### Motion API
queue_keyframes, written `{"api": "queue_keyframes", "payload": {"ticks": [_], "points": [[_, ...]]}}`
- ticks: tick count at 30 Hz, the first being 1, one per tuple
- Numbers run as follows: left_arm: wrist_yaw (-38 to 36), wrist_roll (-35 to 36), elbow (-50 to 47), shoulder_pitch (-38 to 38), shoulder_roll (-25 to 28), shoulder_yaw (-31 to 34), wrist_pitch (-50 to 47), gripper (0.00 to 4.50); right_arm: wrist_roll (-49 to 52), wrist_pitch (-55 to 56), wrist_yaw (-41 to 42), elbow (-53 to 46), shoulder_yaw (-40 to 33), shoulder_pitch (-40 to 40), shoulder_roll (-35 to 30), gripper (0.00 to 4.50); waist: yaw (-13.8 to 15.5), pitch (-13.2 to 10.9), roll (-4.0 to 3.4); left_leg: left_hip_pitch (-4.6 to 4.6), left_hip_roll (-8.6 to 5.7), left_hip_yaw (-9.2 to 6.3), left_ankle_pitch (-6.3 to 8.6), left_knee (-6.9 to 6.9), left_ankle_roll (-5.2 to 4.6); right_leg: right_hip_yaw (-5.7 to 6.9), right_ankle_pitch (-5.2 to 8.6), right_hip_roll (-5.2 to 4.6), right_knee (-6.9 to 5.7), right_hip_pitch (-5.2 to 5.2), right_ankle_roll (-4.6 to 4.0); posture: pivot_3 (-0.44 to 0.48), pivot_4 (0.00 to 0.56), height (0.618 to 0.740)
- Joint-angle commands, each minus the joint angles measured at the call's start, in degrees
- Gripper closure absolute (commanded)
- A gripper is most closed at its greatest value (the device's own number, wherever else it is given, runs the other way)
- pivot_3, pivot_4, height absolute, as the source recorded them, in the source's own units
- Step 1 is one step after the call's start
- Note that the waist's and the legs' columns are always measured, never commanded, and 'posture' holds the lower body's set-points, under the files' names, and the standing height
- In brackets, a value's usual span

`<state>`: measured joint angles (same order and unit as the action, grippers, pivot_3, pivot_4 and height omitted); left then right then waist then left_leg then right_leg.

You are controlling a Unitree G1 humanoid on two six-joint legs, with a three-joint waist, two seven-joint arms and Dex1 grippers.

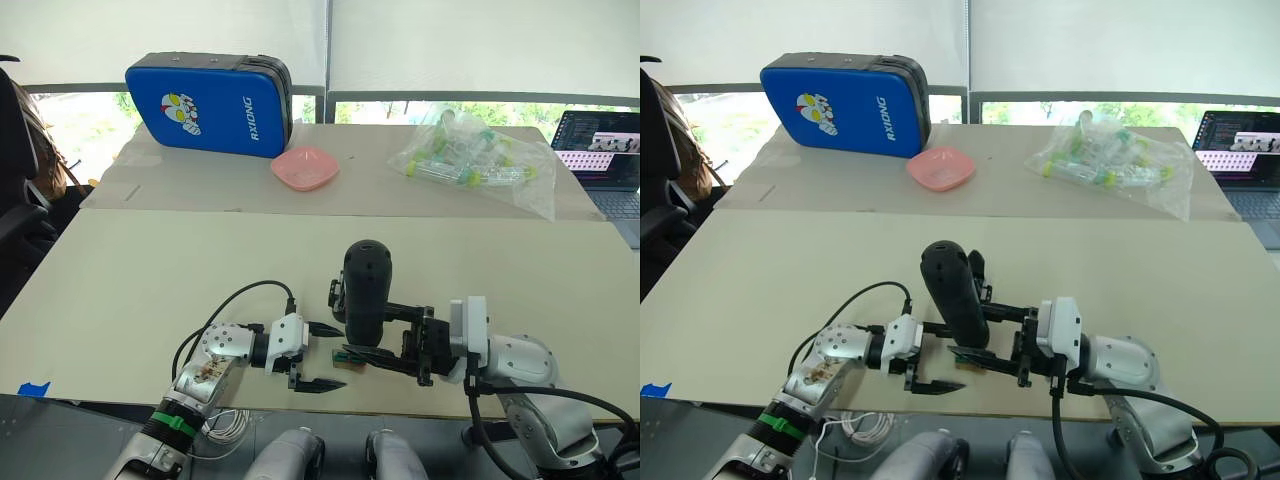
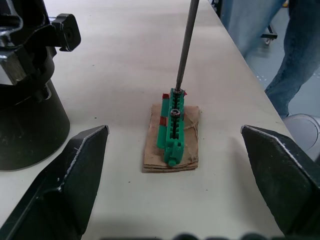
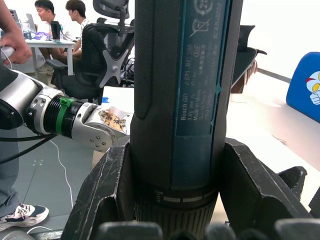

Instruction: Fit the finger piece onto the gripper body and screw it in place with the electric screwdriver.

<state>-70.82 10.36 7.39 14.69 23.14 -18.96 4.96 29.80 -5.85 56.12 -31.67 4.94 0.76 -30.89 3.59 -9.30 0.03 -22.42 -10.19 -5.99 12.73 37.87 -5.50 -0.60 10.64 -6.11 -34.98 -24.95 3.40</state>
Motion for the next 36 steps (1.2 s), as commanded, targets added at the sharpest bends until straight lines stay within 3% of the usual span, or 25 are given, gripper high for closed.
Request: {"api": "queue_keyframes", "payload": {"ticks": [1, 36], "points": [[-0.49, -1.35, 1.08, -2.34, 0.2, -2.92, -1.12, 0.0, 0.59, 1.38, -0.19, -1.37, -0.45, 0.15, 0.33, 2.55, -0.03, 0.0, 0.0, 0.0, 0.0, 0.0, 0.0, 0.0, 0.0, 0.0, 0.0, 0.0, 0.0, 0.0, 0.0, 0.0, 0.15, 0.74], [0.04, -1.1, 1.37, -2.4, 0.62, -2.41, -1.04, 0.0, -1.51, 3.05, -0.31, -0.42, 1.08, -0.06, 1.43, 2.55, -0.78, 0.24, -0.03, 0.05, 0.02, 0.0, 0.01, -0.02, 0.0, -0.01, 0.08, 0.01, 0.0, 0.03, 0.12, 0.0, 0.15, 0.74]]}}
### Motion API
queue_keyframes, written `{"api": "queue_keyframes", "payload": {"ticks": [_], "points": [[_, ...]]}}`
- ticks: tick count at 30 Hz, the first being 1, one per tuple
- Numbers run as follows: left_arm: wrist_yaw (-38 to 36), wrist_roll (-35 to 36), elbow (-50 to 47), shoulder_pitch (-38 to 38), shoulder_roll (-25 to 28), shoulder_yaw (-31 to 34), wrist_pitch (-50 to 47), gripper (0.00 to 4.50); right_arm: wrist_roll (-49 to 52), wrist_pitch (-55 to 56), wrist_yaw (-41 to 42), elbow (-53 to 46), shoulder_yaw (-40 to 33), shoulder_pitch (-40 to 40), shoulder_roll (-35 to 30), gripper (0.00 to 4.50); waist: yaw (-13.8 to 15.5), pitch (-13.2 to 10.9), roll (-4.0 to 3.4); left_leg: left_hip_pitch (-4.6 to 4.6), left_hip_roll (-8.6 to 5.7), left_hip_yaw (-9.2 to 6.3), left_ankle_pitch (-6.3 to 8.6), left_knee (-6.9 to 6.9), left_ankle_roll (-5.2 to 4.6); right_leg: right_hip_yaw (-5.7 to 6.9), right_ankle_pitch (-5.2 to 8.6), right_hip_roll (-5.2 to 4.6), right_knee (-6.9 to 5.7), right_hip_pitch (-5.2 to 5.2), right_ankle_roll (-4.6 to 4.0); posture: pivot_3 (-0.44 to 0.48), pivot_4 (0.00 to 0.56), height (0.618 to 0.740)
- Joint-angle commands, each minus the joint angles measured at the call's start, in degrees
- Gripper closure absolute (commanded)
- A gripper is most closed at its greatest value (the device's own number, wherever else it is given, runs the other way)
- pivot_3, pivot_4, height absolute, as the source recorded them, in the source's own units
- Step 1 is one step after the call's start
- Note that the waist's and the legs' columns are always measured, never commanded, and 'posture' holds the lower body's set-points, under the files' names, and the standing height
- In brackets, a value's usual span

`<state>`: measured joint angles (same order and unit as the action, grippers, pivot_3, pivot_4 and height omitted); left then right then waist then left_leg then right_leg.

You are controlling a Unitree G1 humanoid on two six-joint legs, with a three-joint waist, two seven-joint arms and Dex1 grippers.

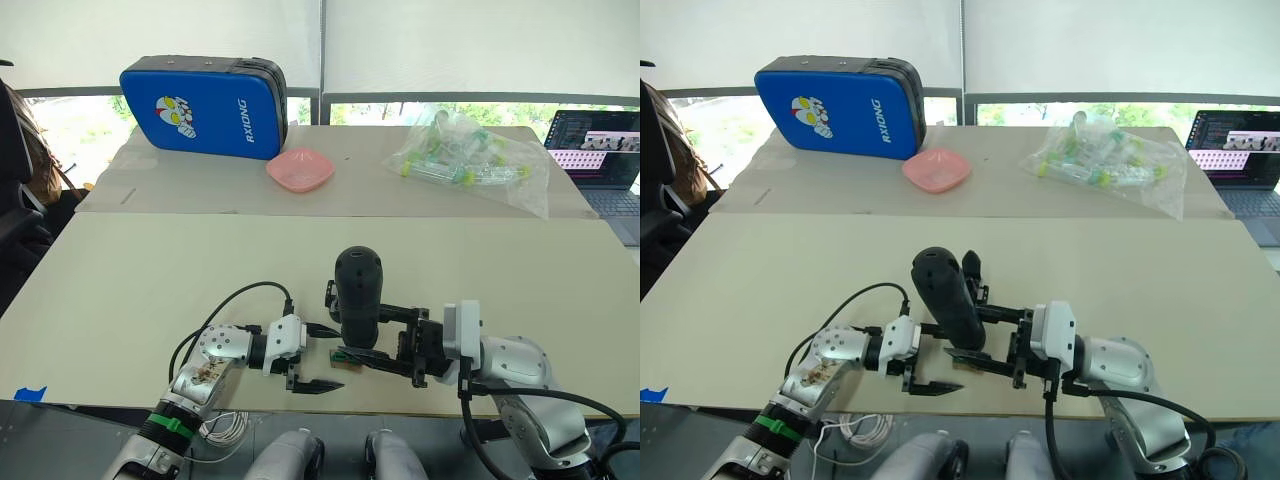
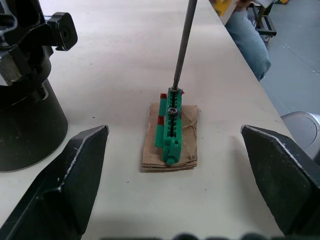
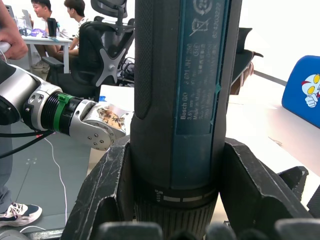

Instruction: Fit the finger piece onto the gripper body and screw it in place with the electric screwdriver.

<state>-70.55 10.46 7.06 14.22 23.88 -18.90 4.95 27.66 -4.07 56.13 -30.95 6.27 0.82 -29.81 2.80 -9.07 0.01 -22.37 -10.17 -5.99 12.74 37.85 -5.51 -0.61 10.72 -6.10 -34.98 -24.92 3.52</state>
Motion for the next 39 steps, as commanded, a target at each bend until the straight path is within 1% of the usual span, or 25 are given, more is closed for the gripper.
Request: {"api": "queue_keyframes", "payload": {"ticks": [1, 7, 20, 30, 39], "points": [[-0.22, -1.19, 1.72, -1.84, -0.12, -2.42, -1.02, 0.0, 1.01, 1.0, -0.37, -1.45, -0.5, 0.07, 0.23, 2.55, 0.0, 0.0, 0.0, 0.0, 0.0, 0.0, 0.0, 0.0, 0.0, 0.0, 0.0, 0.0, 0.0, 0.0, 0.0, 0.0, 0.15, 0.74], [0.18, 0.47, 1.31, -1.85, -0.3, -0.9, -1.87, 0.0, 2.99, 0.54, -0.11, -3.5, -1.31, 1.29, -0.26, 2.55, -0.04, 0.0, 0.0, 0.0, 0.0, 0.0, 0.0, 0.0, 0.0, -0.01, 0.0, 0.0, 0.0, -0.01, 0.0, 0.0, 0.15, 0.74], [-2.25, 3.73, -0.22, -2.15, 1.58, 1.48, -1.04, 0.0, 5.03, -1.23, -1.93, -5.68, -2.38, 2.28, -0.82, 2.55, -0.54, -0.01, 0.01, -0.03, 0.04, 0.0, 0.0, -0.06, 0.01, -0.03, 0.04, -0.05, -0.01, -0.09, 0.03, 0.0, 0.15, 0.74], [-4.73, 10.22, -6.11, -2.93, 5.71, 6.14, -3.32, 0.0, 10.38, -5.83, -5.88, -9.92, -5.88, 5.25, -2.3, 2.55, -0.69, -0.09, 0.11, -0.11, 0.16, 0.0, 0.04, -0.07, 0.08, -0.04, 0.01, -0.03, -0.02, -0.2, -0.11, 0.0, 0.15, 0.74], [-5.11, 17.06, -11.25, -2.41, 8.11, 11.23, -9.94, 0.0, 17.88, -11.15, -9.29, -11.41, -11.84, 10.42, -5.53, 2.55, -0.64, -0.16, 0.19, -0.18, 0.13, 0.0, 0.04, -0.07, 0.08, -0.03, -0.08, -0.01, 0.0, -0.25, -0.25, 0.0, 0.15, 0.74]]}}
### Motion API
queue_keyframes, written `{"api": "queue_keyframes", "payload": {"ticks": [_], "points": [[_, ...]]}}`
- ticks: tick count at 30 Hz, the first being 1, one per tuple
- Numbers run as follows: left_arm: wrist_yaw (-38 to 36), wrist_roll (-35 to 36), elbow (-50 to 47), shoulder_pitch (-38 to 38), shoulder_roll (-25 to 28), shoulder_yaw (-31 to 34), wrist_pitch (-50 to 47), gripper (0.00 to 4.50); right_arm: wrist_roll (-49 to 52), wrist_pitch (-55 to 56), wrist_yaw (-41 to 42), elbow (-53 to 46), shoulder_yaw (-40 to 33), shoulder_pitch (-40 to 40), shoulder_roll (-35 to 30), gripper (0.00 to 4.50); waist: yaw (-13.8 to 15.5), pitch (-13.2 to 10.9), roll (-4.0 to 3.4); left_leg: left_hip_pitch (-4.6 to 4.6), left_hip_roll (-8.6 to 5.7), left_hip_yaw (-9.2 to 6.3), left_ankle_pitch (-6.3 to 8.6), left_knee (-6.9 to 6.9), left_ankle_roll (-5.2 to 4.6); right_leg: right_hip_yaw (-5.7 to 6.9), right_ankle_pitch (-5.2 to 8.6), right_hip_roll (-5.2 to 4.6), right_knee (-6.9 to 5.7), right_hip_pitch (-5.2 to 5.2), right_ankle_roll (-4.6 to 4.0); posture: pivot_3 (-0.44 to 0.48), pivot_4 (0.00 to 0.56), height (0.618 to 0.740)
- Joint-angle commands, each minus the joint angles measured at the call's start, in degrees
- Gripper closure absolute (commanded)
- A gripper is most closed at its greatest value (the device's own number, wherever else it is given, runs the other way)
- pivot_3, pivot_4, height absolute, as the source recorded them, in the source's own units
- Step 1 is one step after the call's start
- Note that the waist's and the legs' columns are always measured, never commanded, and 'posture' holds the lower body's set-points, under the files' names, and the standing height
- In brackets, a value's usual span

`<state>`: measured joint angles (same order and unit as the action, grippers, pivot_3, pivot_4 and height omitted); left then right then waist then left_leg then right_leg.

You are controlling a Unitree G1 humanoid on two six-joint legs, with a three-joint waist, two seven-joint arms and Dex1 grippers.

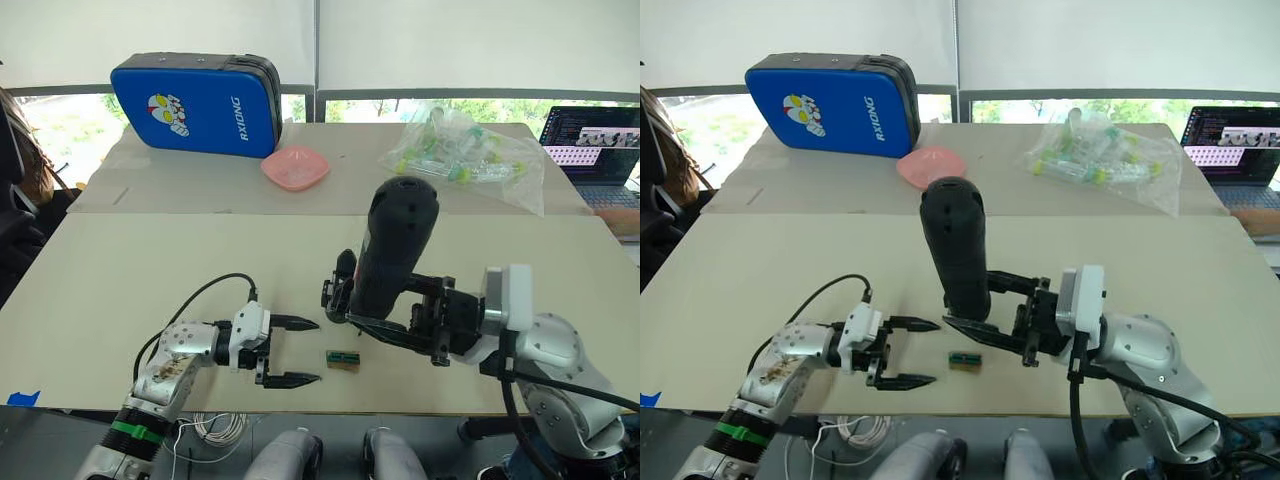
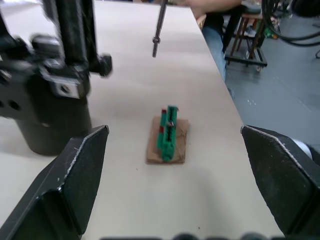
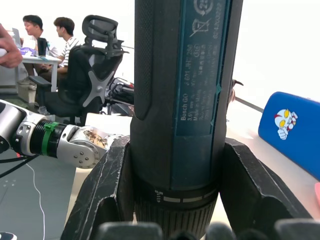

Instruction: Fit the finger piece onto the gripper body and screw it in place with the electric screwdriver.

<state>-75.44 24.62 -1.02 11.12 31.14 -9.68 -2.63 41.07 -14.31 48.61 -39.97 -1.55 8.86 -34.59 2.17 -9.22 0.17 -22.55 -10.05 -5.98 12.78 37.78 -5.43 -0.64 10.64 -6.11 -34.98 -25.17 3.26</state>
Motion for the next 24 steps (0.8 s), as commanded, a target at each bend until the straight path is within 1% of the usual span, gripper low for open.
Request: {"api": "queue_keyframes", "payload": {"ticks": [1, 4, 7, 13, 19, 24], "points": [[-0.23, 3.55, -3.63, 0.85, 1.1, 2.35, -3.34, 0.0, 5.15, -1.38, -1.92, -2.23, -4.61, 2.8, -1.11, 2.55, -0.01, -0.02, 0.03, 0.0, 0.0, 0.0, 0.0, 0.0, 0.0, 0.0, 0.0, 0.0, 0.0, 0.0, 0.0, 0.0, 0.15, 0.74], [0.82, 5.35, -3.85, 1.82, 1.46, 4.28, -5.9, 0.0, 7.46, -2.73, -2.68, -0.71, -7.01, 4.49, -2.1, 2.55, 0.03, -0.03, 0.05, 0.0, 0.02, 0.0, 0.0, 0.0, 0.0, 0.01, 0.0, -0.01, 0.0, 0.0, -0.01, 0.0, 0.15, 0.74], [1.46, 4.83, -1.07, 3.51, 1.6, 6.13, -5.33, 0.0, 8.31, -3.69, -2.92, 1.82, -8.05, 7.7, -2.59, 2.55, 0.01, -0.07, 0.1, 0.0, 0.02, 0.0, 0.0, 0.0, 0.01, 0.01, 0.0, -0.01, 0.0, 0.0, -0.02, 0.0, 0.15, 0.74], [0.02, 4.4, 5.86, 7.77, 2.13, 8.83, -3.89, 0.0, 7.56, -4.23, -0.6, 6.85, -7.78, 12.8, -3.26, 2.55, -0.02, -0.1, 0.15, -0.01, 0.03, 0.0, 0.0, 0.0, 0.01, 0.02, -0.01, -0.01, 0.0, -0.05, -0.06, 0.0, 0.15, 0.74], [-0.77, 4.73, 10.17, 10.02, 1.07, 10.44, -3.33, 0.0, 7.1, -5.04, -1.03, 11.55, -6.21, 17.82, -1.3, 2.55, -0.04, -0.1, 0.15, -0.2, -0.04, 0.01, 0.04, 0.0, -0.03, 0.03, -0.04, 0.0, 0.02, -0.16, -0.1, 0.0, 0.15, 0.74], [-3.26, 4.02, 14.19, 11.1, 1.3, 10.12, -1.74, 0.0, 6.98, -6.51, -1.35, 13.93, -4.23, 20.75, 1.14, 2.55, -0.08, -0.1, 0.15, -0.36, -0.04, 0.01, -0.03, 0.0, 0.11, 0.02, -0.06, -0.02, 0.0, -0.22, -0.12, 0.0, 0.15, 0.74]]}}
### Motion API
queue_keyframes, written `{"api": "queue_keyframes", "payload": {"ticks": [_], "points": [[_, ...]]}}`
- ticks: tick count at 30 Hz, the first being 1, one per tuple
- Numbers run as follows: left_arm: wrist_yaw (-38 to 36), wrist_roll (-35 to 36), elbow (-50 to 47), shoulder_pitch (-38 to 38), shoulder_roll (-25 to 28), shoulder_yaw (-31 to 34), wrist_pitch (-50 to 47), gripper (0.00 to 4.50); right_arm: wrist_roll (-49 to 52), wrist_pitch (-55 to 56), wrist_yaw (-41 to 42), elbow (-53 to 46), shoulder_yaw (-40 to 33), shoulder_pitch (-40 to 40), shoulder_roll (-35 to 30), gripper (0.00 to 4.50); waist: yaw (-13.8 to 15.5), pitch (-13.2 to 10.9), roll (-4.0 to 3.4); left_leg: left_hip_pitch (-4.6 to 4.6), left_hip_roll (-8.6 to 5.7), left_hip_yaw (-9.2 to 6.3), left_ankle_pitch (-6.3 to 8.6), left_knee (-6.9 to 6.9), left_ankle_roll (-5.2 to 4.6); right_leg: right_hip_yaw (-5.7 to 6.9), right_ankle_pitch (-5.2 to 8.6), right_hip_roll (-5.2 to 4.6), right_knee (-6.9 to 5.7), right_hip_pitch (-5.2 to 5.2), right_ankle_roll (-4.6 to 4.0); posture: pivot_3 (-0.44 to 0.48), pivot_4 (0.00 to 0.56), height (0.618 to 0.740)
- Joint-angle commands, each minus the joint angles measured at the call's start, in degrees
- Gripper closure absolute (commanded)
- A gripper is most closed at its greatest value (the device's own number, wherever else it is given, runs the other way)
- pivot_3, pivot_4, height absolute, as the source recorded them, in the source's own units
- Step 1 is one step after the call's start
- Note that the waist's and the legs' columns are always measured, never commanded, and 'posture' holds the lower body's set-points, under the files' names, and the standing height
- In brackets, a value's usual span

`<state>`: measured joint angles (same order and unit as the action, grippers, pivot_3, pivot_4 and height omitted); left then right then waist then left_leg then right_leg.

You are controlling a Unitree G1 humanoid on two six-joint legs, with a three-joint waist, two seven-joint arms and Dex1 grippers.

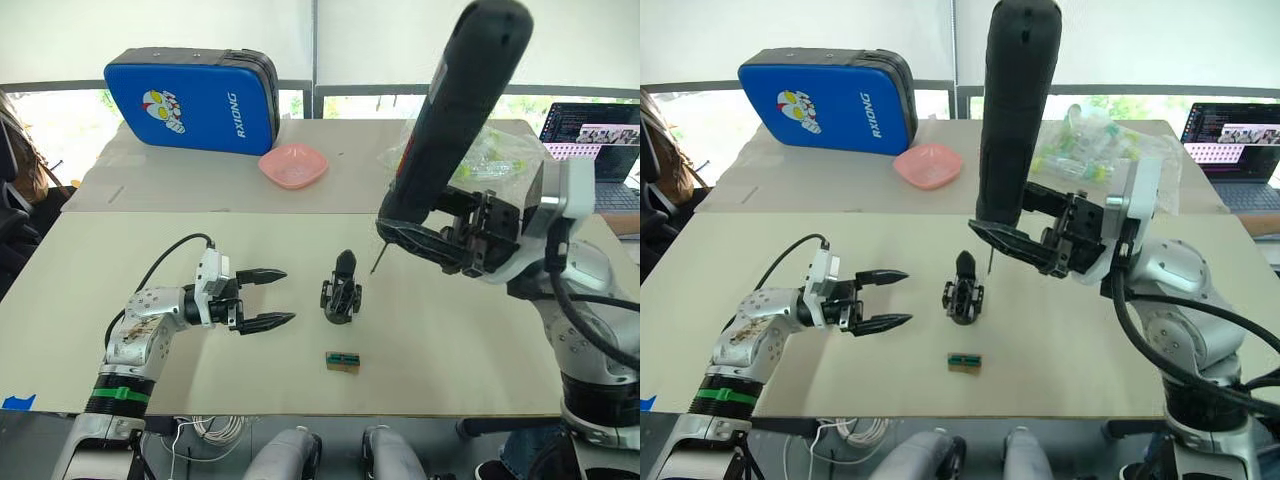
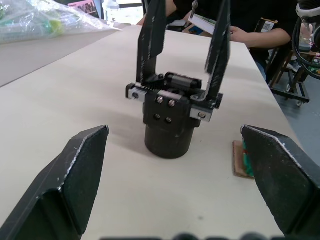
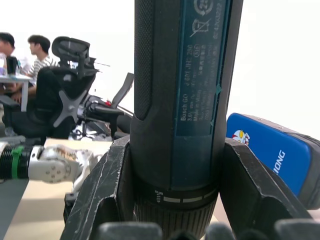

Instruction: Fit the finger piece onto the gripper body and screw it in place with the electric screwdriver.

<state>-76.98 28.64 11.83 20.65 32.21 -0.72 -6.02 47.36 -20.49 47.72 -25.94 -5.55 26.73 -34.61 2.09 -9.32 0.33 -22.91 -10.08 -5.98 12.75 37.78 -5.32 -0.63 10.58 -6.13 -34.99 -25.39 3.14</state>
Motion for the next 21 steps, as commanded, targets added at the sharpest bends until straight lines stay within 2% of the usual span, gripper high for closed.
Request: {"api": "queue_keyframes", "payload": {"ticks": [1, 4, 6, 21], "points": [[-2.11, -0.13, 2.03, 1.86, 0.18, 1.15, 1.99, 0.0, 0.66, -0.6, -0.56, 0.2, 0.13, 3.4, 1.55, 2.55, -0.01, 0.0, 0.0, -0.02, 0.0, 0.0, -0.01, 0.0, 0.03, 0.0, 0.0, 0.02, 0.0, -0.04, 0.0, 0.0, 0.15, 0.74], [-2.82, -0.73, 4.32, 3.03, -0.5, 1.02, 3.6, 0.0, 0.2, -1.56, -0.6, 1.23, 1.51, 5.27, 2.94, 2.55, -0.07, 0.0, 0.0, -0.25, -0.02, 0.01, -0.03, 0.03, 0.04, 0.0, -0.04, 0.0, -0.03, -0.49, -0.04, 0.0, 0.15, 0.74], [-3.28, -1.07, 5.36, 3.62, -1.16, 0.63, 4.61, 0.0, -0.23, -2.09, -0.74, 1.99, 2.67, 6.35, 3.87, 2.55, -0.08, 0.0, 0.01, -0.33, -0.02, 0.01, -0.25, 0.04, 0.41, -0.01, -0.07, -0.03, -0.06, -0.62, -0.07, 0.0, 0.15, 0.74], [-2.82, -3.26, 4.44, 4.84, -5.35, -1.49, 5.6, 0.0, -4.1, -4.69, 1.19, 5.71, 7.52, 7.98, 7.41, 2.55, -1.42, 0.01, 0.01, -0.41, -0.01, 0.02, -0.3, 0.06, 0.48, -0.02, -0.09, -0.05, -0.15, -0.65, -0.09, 0.0, 0.15, 0.74]]}}
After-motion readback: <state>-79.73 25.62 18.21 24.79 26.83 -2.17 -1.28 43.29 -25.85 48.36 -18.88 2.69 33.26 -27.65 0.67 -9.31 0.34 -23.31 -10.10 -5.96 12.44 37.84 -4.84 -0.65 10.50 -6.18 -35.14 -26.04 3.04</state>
